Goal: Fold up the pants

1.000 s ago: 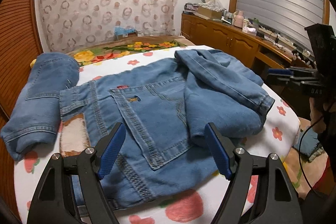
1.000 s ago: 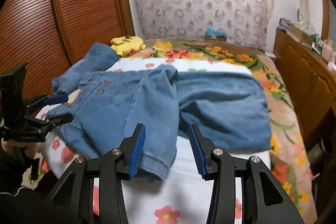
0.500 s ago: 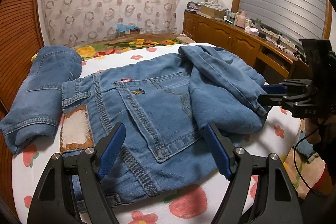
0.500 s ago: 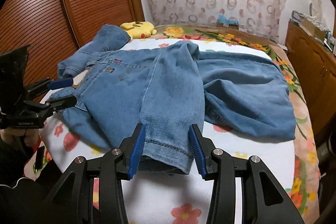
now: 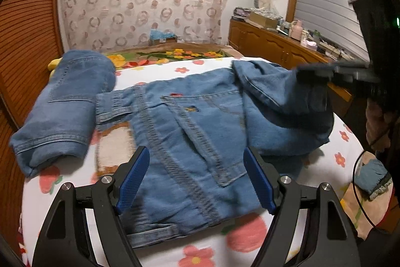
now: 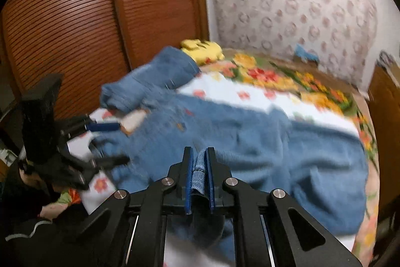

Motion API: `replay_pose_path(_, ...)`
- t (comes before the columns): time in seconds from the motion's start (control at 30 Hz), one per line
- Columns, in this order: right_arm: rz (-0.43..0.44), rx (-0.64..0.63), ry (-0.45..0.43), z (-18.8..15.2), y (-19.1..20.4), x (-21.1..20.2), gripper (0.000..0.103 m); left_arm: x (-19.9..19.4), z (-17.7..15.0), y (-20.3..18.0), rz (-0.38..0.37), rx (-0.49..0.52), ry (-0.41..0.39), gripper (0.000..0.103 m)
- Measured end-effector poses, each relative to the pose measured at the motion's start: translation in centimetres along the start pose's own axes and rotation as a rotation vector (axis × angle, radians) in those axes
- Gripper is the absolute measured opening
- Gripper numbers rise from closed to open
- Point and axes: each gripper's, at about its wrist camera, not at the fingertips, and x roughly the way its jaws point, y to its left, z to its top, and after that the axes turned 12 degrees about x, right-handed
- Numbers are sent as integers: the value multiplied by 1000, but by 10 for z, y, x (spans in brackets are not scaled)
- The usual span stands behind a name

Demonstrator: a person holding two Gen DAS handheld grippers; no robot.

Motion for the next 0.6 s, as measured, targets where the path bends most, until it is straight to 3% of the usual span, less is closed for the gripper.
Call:
replay_pose_path(0.23,53,-48,-70,47,24,31,9,-12,-12,26,53,-45,4,78)
replay_pose_path(0.37,31,-51,-74,49,17,46,9,-15,-18,34,67,-55,6,78)
replay_pose_path(0.43,18,-43,-79,41,9,45,16,-16,-19,37,72,-57,6,78)
replay_pose_path(0.5,13,-30,-86,35,1,40,29,-14,-18,38,72,-59,5,78)
replay_pose_path(0.6,-43,-4,-153,27,-14,12,38,-12,-18,38,66,-54,3,78)
